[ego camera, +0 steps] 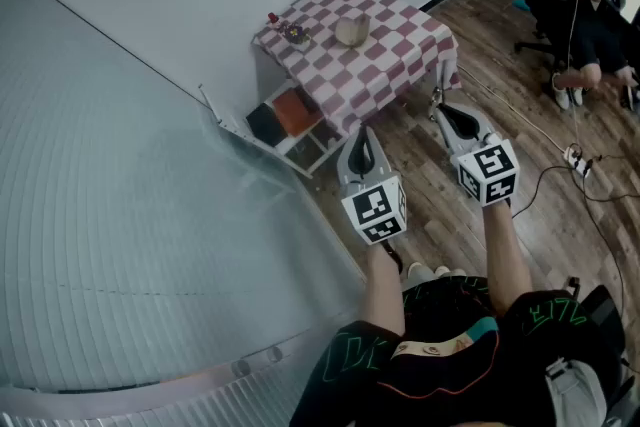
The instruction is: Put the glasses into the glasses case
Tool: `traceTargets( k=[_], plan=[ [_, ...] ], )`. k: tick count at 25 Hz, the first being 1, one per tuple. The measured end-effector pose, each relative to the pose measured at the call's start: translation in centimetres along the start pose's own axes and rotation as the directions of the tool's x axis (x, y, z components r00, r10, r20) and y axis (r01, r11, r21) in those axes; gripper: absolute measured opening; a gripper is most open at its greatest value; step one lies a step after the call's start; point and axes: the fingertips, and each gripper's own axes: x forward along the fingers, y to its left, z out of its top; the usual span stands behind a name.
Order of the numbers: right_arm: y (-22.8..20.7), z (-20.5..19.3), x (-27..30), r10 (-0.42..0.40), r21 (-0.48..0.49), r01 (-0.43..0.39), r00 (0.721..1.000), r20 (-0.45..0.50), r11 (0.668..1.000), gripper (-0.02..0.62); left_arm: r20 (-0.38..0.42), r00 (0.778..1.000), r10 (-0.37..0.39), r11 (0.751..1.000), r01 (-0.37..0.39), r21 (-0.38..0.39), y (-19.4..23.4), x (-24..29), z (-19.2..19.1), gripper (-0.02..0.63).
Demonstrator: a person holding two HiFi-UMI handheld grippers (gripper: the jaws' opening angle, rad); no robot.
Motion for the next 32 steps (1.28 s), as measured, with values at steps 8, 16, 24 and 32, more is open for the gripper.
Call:
traceTargets(
  k=[8,16,24,32],
  plan=[
    [-0.2,0.6,-0.3,-0.008,0.024,0.008,1.0,0.015,1.0,0.017,0.003,1.0,-0.013,1.0,0.013,-0.003,-0.5,0.0,0.2,0.009],
    [-0.6,0.6,-0.4,-0.013,0.026,0.013,1.0,0.017,1.0,0.017,0.011,1.0,-0.022,1.0,0.022,-0.013,-0.7,-0.1,0.2,0.009],
    [-0.8,0.6,-0.5,-0.015,0.044,0.014,1.0,0.026,0.999,0.017,0.009,1.0,-0.019,1.0,0.019,-0.017,-0.5,-0.2,0.3,0.009],
    [-1.6,1.1,-0.9,-0.026,0.054,0.023,0.998,0.053,0.998,0.017,0.023,0.999,-0.029,1.0,0.029,-0.013,-0.9,-0.1,0.8,0.009]
  ],
)
